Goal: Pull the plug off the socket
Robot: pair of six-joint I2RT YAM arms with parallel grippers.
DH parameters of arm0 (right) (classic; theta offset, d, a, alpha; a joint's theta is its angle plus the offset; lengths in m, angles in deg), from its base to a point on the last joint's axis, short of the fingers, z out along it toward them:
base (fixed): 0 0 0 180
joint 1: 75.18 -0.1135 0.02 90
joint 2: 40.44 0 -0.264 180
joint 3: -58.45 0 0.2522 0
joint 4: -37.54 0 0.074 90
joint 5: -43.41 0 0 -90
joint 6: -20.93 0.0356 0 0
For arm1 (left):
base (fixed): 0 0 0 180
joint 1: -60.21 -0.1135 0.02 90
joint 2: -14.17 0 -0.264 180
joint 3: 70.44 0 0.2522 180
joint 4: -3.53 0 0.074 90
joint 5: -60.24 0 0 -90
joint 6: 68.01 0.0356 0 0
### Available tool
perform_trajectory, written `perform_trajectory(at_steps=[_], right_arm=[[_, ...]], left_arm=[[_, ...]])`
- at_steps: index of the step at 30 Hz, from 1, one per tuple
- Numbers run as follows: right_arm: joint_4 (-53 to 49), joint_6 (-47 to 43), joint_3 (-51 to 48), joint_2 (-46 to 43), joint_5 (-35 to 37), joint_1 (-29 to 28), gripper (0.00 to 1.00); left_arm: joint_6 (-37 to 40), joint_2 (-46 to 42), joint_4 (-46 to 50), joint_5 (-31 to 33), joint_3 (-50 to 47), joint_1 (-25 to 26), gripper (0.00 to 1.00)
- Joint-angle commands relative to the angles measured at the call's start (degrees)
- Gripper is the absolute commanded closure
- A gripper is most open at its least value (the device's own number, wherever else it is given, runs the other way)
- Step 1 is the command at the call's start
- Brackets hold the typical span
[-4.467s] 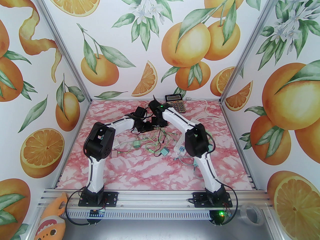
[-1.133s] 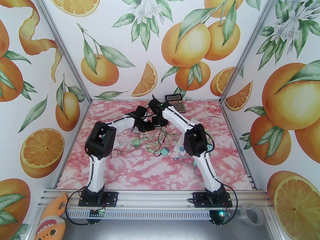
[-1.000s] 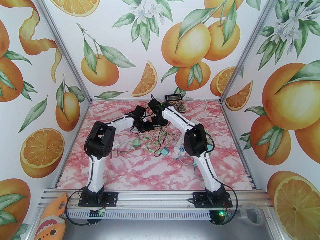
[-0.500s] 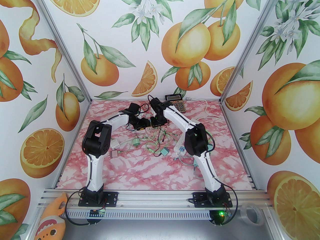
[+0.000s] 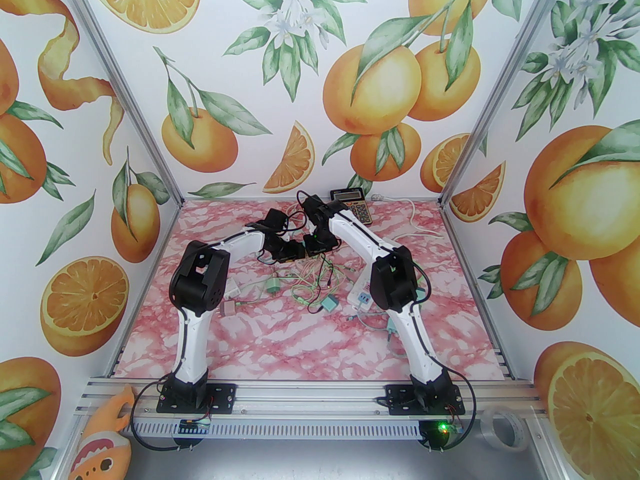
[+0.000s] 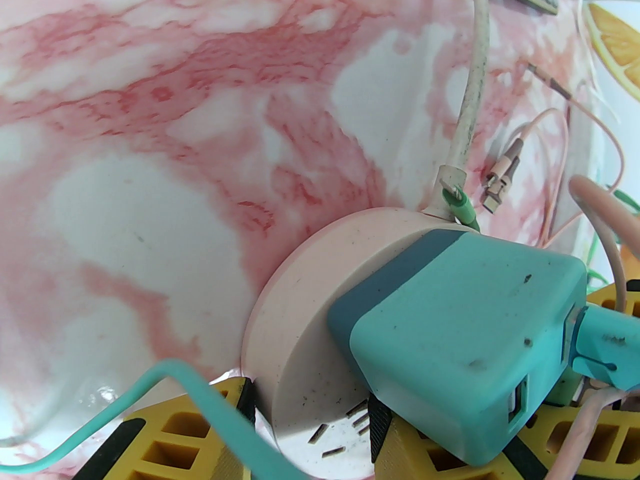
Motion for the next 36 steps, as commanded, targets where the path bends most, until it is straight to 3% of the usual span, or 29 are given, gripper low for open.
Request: perform_trajectory(at_steps=[1, 6, 12, 15, 22, 28, 36], right_arm=[[-0.1, 1.5, 4.0, 0.4, -0.2, -4.0, 0.77], [0.9, 5.8, 3.9, 1.9, 0.9, -8.3, 0.77], [3.5, 8.5, 4.1, 2.1, -3.6, -9.6, 0.77], [3.3, 7.5, 3.6, 0.6, -3.0, -7.8, 0.77], [6.6, 8.3, -2.8, -4.1, -9.2, 1.5, 0.77], [6.8, 9.8, -3.7, -4.5, -11.1, 3.6, 0.77], [2.0, 8.1, 4.1, -1.2, -3.1, -5.1, 0.78]], left_arm=[[-0.6, 5.7, 4.3, 6.6, -1.6, 3.7, 0.73], [-1.7, 7.1, 5.6, 9.2, -2.2, 5.2, 0.77], [-2.0, 8.3, 6.1, 9.9, -2.5, 5.9, 0.79], [-1.9, 8.1, 6.6, 10.8, -3.0, 6.0, 0.8], [-2.1, 8.1, 6.9, 11.1, -4.0, 5.9, 0.82], [-2.3, 8.4, 6.7, 11.0, -4.3, 6.0, 0.82], [-2.0, 10.7, 8.6, 11.0, -2.9, 6.1, 0.82]])
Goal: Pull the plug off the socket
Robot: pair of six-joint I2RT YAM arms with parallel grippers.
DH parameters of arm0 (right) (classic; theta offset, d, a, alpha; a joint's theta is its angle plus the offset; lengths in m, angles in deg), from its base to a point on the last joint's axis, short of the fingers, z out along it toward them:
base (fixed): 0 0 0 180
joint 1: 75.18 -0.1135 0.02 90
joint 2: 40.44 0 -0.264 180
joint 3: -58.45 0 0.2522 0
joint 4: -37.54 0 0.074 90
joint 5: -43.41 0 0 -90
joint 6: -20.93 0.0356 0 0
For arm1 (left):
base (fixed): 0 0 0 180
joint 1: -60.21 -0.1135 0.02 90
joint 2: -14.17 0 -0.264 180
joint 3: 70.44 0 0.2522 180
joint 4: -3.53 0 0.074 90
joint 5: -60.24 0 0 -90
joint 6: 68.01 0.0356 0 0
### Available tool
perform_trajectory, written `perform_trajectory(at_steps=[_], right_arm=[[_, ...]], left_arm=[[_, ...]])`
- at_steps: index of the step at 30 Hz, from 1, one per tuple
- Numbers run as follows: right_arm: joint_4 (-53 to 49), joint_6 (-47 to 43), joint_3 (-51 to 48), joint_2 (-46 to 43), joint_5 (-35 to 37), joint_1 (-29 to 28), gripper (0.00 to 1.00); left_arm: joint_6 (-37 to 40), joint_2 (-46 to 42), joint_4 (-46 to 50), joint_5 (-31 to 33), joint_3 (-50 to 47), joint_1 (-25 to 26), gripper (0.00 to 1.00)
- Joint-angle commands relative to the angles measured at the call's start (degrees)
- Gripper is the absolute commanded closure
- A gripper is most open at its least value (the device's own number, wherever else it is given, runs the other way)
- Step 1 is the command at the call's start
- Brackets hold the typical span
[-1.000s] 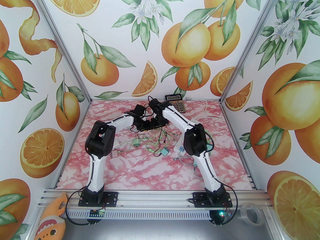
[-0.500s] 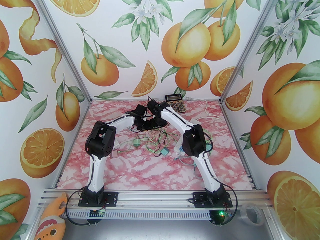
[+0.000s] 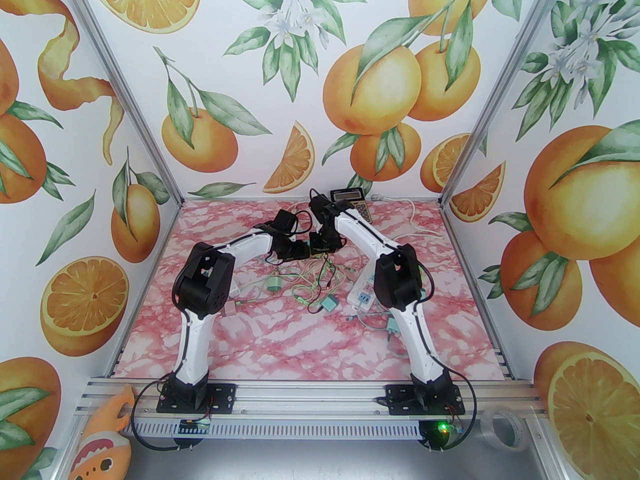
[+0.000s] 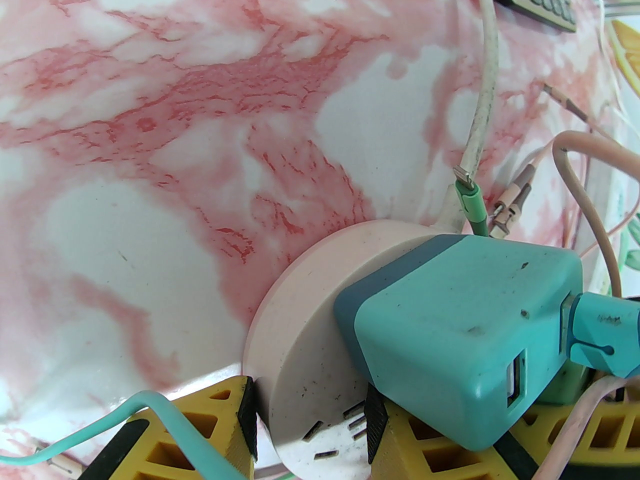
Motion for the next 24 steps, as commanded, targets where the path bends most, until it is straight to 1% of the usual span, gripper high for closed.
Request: perform_trajectory(at_steps=[1, 4, 8, 11, 16, 19, 21, 24], right_arm=[[1.2, -0.3, 5.9, -0.2, -1.6, -7.6, 0.78], [0.5, -0.4, 7.4, 0.7, -0.7, -10.2, 0.77], [0.1, -0.7, 7.6, 0.7, -0.1, -10.4, 0.77], [0.3, -0.4, 6.2, -0.1, -1.2, -7.7, 0.78], [7.1, 3.3, -1.6, -4.8, -8.2, -0.5, 0.78], [9.1, 5.2, -3.5, -6.2, -11.3, 2.6, 0.78], [9.5, 5.8, -3.6, -6.6, -11.7, 3.3, 0.78], [9.3, 6.4, -3.2, -6.4, -11.3, 2.7, 0.78]], left_arm=[[0.8, 10.3, 9.1, 3.8, -4.0, 3.0, 0.82], [0.8, 10.8, 9.6, 3.9, -3.7, 3.0, 0.82], [0.9, 11.0, 10.0, 4.3, -3.4, 3.1, 0.83], [1.1, 11.1, 10.4, 4.7, -3.3, 3.1, 0.82], [1.3, 11.6, 10.9, 5.0, -3.4, 3.1, 0.82], [1.5, 12.1, 11.0, 5.1, -3.7, 3.1, 0.83], [1.5, 12.3, 11.0, 5.0, -3.7, 3.1, 0.83], [1.5, 12.6, 11.0, 5.0, -3.5, 3.2, 0.83]])
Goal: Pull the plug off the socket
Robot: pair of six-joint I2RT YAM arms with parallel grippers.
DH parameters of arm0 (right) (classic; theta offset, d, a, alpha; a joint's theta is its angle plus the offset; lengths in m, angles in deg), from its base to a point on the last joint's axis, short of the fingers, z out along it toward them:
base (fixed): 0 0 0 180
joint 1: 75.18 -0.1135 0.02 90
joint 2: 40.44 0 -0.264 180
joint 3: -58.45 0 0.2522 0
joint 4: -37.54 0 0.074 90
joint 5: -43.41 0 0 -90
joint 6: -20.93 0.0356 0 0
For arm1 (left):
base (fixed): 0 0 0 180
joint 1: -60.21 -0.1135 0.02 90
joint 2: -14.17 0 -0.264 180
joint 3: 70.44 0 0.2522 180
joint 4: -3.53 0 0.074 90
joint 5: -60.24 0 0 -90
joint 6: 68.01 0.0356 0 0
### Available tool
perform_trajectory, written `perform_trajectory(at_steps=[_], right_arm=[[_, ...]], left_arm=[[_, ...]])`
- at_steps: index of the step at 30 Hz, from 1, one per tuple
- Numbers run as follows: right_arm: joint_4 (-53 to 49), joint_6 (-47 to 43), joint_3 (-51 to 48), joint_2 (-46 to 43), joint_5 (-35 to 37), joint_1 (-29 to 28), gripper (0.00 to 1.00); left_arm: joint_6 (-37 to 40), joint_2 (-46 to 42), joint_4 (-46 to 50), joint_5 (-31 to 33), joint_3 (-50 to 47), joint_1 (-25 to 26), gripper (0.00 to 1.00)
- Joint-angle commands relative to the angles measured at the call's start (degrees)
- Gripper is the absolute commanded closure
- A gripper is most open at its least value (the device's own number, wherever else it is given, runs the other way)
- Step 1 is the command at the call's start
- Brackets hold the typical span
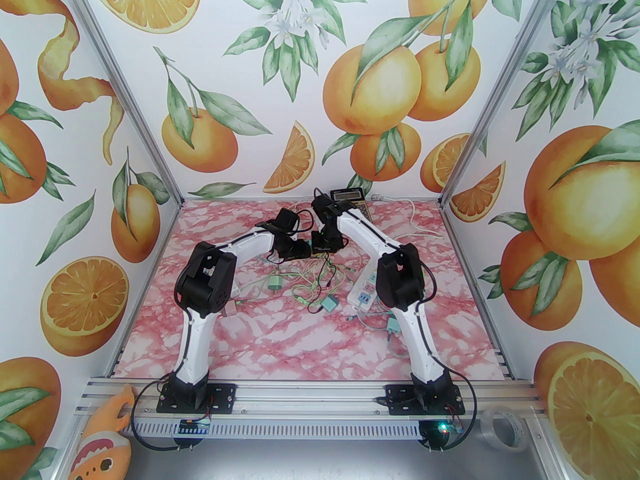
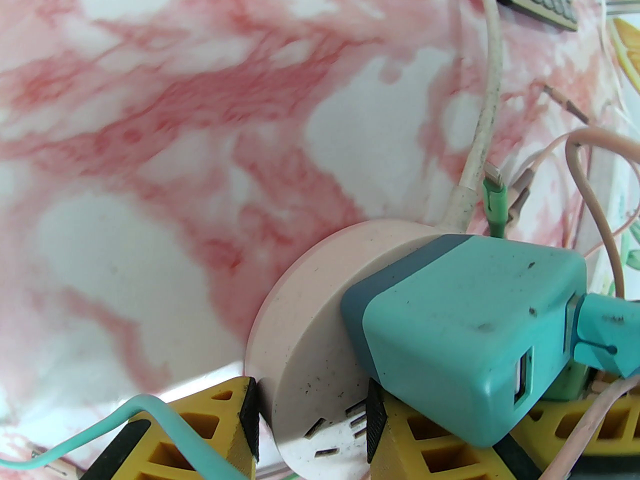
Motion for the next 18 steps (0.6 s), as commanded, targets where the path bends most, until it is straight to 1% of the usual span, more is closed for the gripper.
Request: perform_trajectory(at_steps=[1, 8, 12, 15, 18], right_arm=[[5.7, 2.7, 1.6, -4.4, -4.5, -1.9, 0.78], [-2.4, 0.1, 11.1, 1.8, 3.1, -11.2, 0.79], [-3.3, 0.2, 14.1, 4.2, 3.2, -15.6, 0.79], [-3.1, 0.3, 14.1, 4.4, 2.9, -15.9, 0.79], [-2.8, 0.3, 13.6, 3.2, 1.9, -13.6, 0.79]], left_arm=[[1.2, 11.2, 10.6, 4.8, -5.2, 2.7, 0.83], [1.4, 11.8, 11.5, 5.1, -4.0, 3.2, 0.83], [1.6, 12.1, 11.8, 5.0, -3.5, 3.4, 0.83], [1.7, 12.3, 12.0, 5.2, -3.2, 3.6, 0.83], [1.9, 12.3, 12.2, 5.4, -3.4, 3.6, 0.83]])
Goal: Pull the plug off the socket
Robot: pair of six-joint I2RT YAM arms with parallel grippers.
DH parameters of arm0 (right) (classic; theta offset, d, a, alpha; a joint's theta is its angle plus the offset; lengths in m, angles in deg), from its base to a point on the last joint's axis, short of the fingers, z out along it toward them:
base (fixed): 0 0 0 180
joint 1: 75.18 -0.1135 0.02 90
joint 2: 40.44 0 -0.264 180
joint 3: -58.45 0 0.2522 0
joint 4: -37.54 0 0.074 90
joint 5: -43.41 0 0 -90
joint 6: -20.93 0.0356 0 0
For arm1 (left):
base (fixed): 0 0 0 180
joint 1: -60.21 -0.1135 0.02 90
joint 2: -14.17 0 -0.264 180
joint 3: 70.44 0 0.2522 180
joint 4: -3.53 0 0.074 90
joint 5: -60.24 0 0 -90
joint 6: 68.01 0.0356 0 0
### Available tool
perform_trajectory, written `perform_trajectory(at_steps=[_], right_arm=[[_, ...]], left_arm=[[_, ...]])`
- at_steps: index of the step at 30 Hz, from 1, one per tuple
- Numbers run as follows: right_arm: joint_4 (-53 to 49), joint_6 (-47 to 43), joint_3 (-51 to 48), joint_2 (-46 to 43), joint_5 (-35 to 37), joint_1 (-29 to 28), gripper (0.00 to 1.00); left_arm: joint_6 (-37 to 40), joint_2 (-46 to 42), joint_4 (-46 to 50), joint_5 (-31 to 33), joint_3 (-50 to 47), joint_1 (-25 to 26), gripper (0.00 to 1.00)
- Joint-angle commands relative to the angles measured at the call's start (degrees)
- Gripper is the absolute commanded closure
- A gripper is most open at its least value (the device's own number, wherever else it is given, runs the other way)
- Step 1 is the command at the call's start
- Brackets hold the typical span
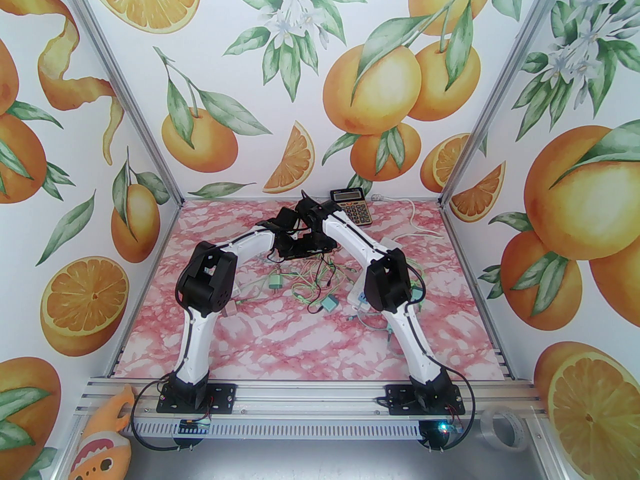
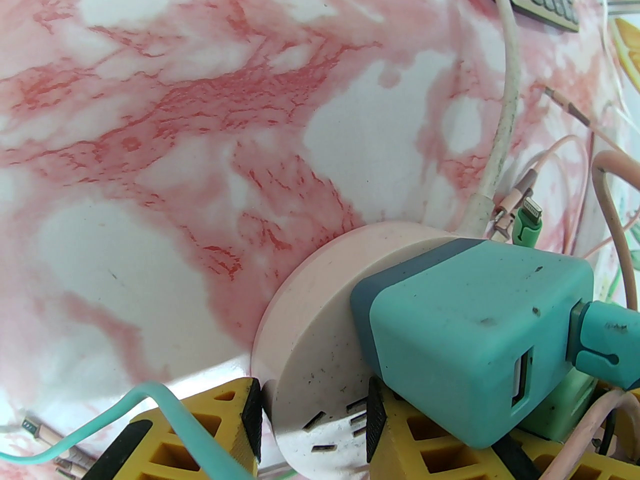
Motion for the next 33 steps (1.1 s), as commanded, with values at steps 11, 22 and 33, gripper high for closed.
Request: perform_trajectory(at_steps=[11, 22, 33], right_arm=[[13.0, 1.9, -6.5, -9.7, -21.6, 6.5, 0.79], [2.7, -1.6, 5.3, -1.9, -10.5, -4.4, 0.79], [2.5, -2.1, 4.8, -2.3, -8.2, -5.7, 0.78]], left_arm=[[1.9, 12.0, 9.3, 5.9, -5.9, 3.8, 0.83], [2.0, 12.4, 9.7, 6.0, -5.1, 3.9, 0.83], [2.3, 12.4, 10.6, 6.3, -4.1, 4.1, 0.83]])
